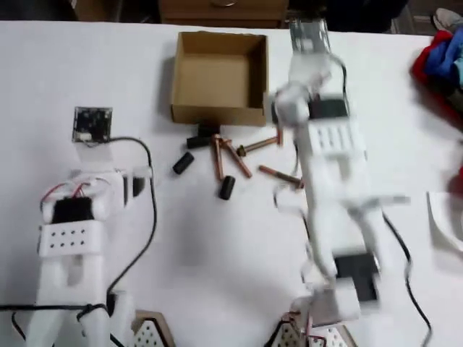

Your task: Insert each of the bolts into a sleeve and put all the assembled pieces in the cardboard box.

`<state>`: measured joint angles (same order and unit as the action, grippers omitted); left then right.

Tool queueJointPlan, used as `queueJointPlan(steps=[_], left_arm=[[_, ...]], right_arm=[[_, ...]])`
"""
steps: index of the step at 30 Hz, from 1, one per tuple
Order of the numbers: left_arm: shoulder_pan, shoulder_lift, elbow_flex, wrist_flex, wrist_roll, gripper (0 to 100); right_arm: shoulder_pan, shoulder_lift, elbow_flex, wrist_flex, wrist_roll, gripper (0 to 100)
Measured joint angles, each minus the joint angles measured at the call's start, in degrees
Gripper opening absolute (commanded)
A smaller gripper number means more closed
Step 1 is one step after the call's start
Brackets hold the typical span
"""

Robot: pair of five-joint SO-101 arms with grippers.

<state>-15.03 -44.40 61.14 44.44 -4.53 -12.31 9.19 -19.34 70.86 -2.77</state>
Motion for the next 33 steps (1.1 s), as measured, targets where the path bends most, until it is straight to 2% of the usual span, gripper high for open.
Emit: queueJointPlan(steps=[6, 9, 12, 20, 33], left_arm=[[-0.1, 0.0, 10.4, -14.8, 0.0, 27], [-0.1, 0.1, 11.5, -16.4, 0.0, 27], [-0.2, 0.1, 11.9, -16.9, 0.0, 27], [0.0, 0.1, 13.7, -17.4, -0.1, 27], [0.0, 0.1, 14.0, -17.4, -0.1, 27]], right_arm=[[-0.5, 30.2, -41.4, 4.0, -0.2, 2.1], [-1.1, 43.1, -56.1, 4.0, -0.2, 2.1], [-2.1, 51.6, -64.4, 4.0, -0.2, 2.1], [-2.5, 55.5, -65.8, -2.9, -0.2, 2.1], [-2.4, 55.6, -55.7, -7.6, -0.2, 2.1]])
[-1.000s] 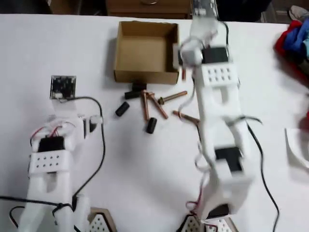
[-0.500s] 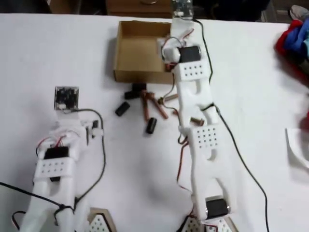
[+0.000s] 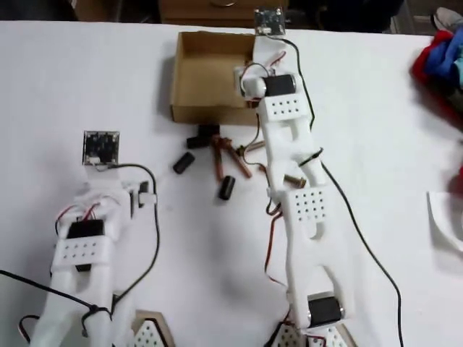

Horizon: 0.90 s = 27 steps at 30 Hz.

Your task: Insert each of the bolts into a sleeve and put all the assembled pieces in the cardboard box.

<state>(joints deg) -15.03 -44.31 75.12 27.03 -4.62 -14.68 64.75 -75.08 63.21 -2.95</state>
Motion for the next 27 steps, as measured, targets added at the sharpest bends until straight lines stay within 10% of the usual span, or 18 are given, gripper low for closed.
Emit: queueJointPlan(steps=[27], left_arm=[[0.0, 0.0, 0.0, 0.0, 0.0, 27]], right_arm=[[-0.4, 3.5, 2.8, -1.8, 0.0, 18.9]])
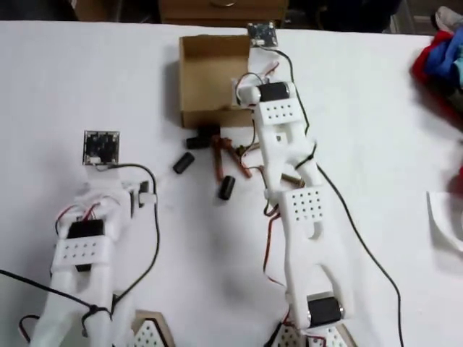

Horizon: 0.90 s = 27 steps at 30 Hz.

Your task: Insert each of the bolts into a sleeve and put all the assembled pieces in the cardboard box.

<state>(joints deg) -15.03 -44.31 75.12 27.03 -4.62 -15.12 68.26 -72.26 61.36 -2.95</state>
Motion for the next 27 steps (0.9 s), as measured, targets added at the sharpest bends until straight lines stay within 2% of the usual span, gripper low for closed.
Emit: queueJointPlan(steps=[3, 6, 8, 13, 20, 27], left_arm=[[-0.1, 0.0, 0.0, 0.0, 0.0, 27], [0.0, 0.0, 0.0, 0.0, 0.0, 27], [-0.1, 0.0, 0.0, 0.0, 0.0, 27], [-0.1, 0.0, 0.0, 0.0, 0.0, 27], [-0.1, 0.0, 0.0, 0.0, 0.0, 27], [-0.1, 0.0, 0.0, 0.0, 0.0, 27]], right_arm=[[0.0, 0.0, -1.0, 0.3, 0.0, 13.2], [0.4, 0.0, -5.2, 2.8, 0.0, 0.6], [0.4, 0.0, -9.8, 5.5, 0.0, 3.1], [2.7, -0.1, -20.1, 9.8, 0.0, 1.9], [11.3, 1.5, -17.9, 14.2, 0.0, 1.9], [10.9, 6.1, -16.9, 17.1, 0.0, 1.9]])
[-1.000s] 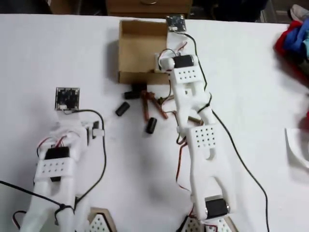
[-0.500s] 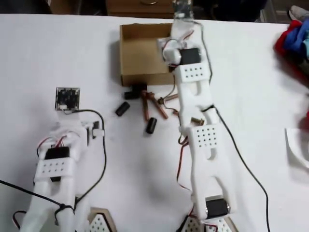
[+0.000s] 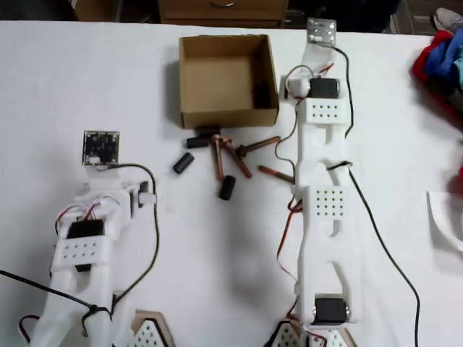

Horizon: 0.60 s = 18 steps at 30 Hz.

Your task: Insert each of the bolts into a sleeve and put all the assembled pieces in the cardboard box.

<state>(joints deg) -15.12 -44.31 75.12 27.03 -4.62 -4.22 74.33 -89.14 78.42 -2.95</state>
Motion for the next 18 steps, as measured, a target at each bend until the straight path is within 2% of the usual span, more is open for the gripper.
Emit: queueJointPlan(steps=[18], left_arm=[[0.1, 0.0, 0.0, 0.0, 0.0, 27]], right_arm=[[-2.6, 0.8, -0.2, 2.9, -0.1, 1.9]])
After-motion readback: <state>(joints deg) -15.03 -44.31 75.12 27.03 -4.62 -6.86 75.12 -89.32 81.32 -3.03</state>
